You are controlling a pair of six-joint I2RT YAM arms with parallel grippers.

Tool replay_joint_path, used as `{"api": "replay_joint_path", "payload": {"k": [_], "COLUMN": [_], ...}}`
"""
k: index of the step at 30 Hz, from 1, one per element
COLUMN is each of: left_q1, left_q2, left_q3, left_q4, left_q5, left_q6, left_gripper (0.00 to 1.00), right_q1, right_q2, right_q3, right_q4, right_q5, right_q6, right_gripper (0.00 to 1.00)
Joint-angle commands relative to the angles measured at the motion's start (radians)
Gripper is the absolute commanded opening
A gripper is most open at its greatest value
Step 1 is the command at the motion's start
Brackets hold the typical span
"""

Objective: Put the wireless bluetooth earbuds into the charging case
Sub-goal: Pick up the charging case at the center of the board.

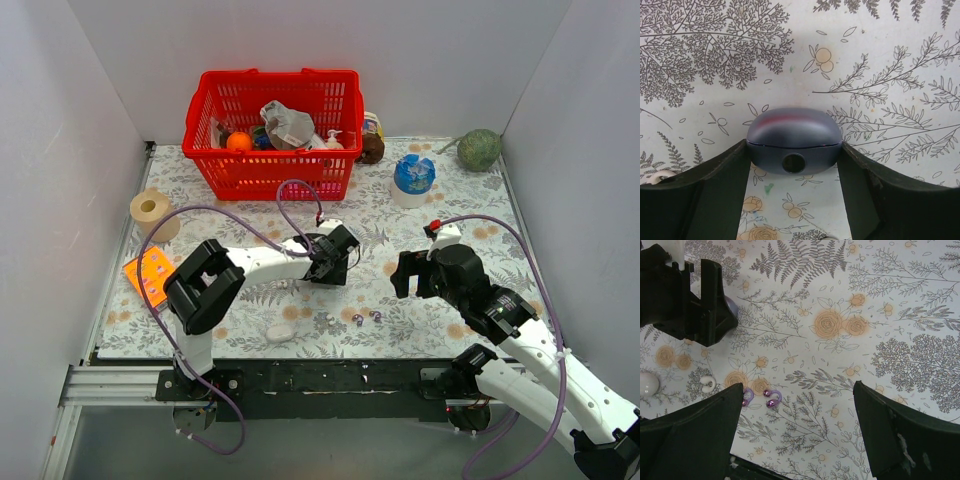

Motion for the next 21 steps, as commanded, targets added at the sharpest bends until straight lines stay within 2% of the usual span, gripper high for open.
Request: {"api": "replay_joint_path", "payload": {"k": [1, 2, 3, 7, 8, 9, 12, 13, 14, 15, 17, 21], "left_q1": [-0.006, -0.006, -0.006, -0.006, -0.006, -0.006, -0.008, -0.011, -0.015, -0.015, -0.023, -0.028], "left_q2": [-0.098, -0.155, -0.182, -0.379, -0.420, -0.524, -0.678, -0.769, -0.810, -0.847, -0.942, -1.043], "left_q3": [-0.064, -0.076, -0.092, -0.205, -0.277, -0.317, -0.518, -0.567, -0.616, -0.715, -0.794, -0.906], "left_q4": [0.060, 0.101, 0.121, 0.277, 0.363, 0.417, 0.665, 0.724, 0.847, 0.908, 1.033, 1.126], "left_q5": [-0.049, -0.052, -0.055, -0.035, -0.021, 0.005, 0.144, 0.178, 0.242, 0.256, 0.290, 0.354], "left_q6": [0.049, 0.064, 0.078, 0.160, 0.197, 0.223, 0.328, 0.355, 0.390, 0.436, 0.483, 0.587], "left_gripper": [0.30, 0.28, 0.18, 0.04, 0.00, 0.00, 0.00, 0.00, 0.00, 0.00, 0.00, 0.00], "right_q1": [0.000, 0.000, 0.000, 0.000, 0.000, 0.000, 0.000, 0.000, 0.000, 0.000, -0.001, 0.000], "right_q2": [-0.011, -0.006, -0.002, 0.026, 0.020, 0.014, 0.020, 0.038, 0.085, 0.112, 0.167, 0.211], "right_q3": [0.038, 0.047, 0.056, 0.119, 0.130, 0.131, 0.177, 0.200, 0.234, 0.287, 0.331, 0.372], "right_q4": [0.007, 0.009, 0.010, 0.007, 0.024, 0.048, 0.099, 0.093, 0.066, 0.047, 0.036, 0.085], "right_q5": [-0.013, -0.022, -0.028, -0.019, -0.037, -0.045, -0.125, -0.154, -0.201, -0.212, -0.293, -0.417], "right_q6": [0.006, 0.003, -0.009, -0.020, -0.030, -0.035, -0.040, -0.049, -0.049, -0.044, -0.034, 0.020], "right_gripper": [0.98, 0.98, 0.98, 0.97, 0.96, 0.96, 0.98, 0.98, 0.98, 0.98, 0.98, 0.98]}}
